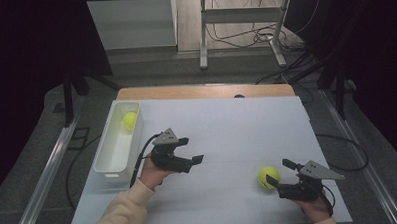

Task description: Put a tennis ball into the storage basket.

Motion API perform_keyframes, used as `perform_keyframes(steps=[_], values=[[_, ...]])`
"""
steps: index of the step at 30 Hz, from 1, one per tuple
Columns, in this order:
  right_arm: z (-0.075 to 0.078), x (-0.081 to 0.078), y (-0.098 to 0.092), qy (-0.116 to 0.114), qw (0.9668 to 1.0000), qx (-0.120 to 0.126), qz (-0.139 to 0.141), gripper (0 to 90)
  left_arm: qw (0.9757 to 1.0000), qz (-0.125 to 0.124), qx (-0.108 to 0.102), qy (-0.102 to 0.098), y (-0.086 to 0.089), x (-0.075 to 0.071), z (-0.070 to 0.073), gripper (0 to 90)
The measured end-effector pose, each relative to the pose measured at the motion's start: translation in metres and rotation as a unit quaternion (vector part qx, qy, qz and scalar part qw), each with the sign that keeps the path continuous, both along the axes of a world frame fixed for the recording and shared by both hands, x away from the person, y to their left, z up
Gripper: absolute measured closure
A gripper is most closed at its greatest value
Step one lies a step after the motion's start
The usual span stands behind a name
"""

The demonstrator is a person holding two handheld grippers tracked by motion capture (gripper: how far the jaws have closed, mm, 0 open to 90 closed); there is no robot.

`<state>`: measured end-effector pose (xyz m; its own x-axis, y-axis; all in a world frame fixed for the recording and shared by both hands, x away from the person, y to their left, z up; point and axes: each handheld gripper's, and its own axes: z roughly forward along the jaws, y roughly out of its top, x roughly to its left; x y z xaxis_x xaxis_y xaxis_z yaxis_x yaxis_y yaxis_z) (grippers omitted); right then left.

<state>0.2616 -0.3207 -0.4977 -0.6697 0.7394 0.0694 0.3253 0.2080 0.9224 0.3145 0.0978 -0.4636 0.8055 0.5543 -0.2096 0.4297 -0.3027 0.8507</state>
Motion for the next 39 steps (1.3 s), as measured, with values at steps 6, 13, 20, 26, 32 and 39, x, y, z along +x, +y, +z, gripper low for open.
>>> perform_keyframes(steps=[6,13,20,26,32,39], values=[[0.0,0.0,0.0,0.0,1.0,0.0,-0.001,12.5,0.9999,-0.014,0.0,0.003,-0.014,0.003,-0.005,13.5],[0.0,0.0,0.0,-0.002,1.0,0.002,-0.002,12.5,0.9995,-0.031,0.004,0.005,-0.028,0.004,-0.01,13.5],[0.0,0.001,-0.001,-0.002,1.0,0.001,-0.001,12.5,0.9986,-0.05,0.015,0.004,-0.045,0.003,-0.014,13.5],[0.0,0.001,-0.001,-0.002,1.0,0.002,0.001,12.5,0.9979,-0.062,0.017,0.007,-0.057,0.002,-0.017,13.5],[0.001,0.0,0.0,-0.003,1.0,0.002,-0.001,12.5,0.9967,-0.078,0.022,0.01,-0.07,0.001,-0.022,13.4],[0.001,0.0,0.0,-0.002,1.0,0.002,0.0,12.5,0.9957,-0.088,0.025,0.011,-0.081,-0.001,-0.024,13.4]])
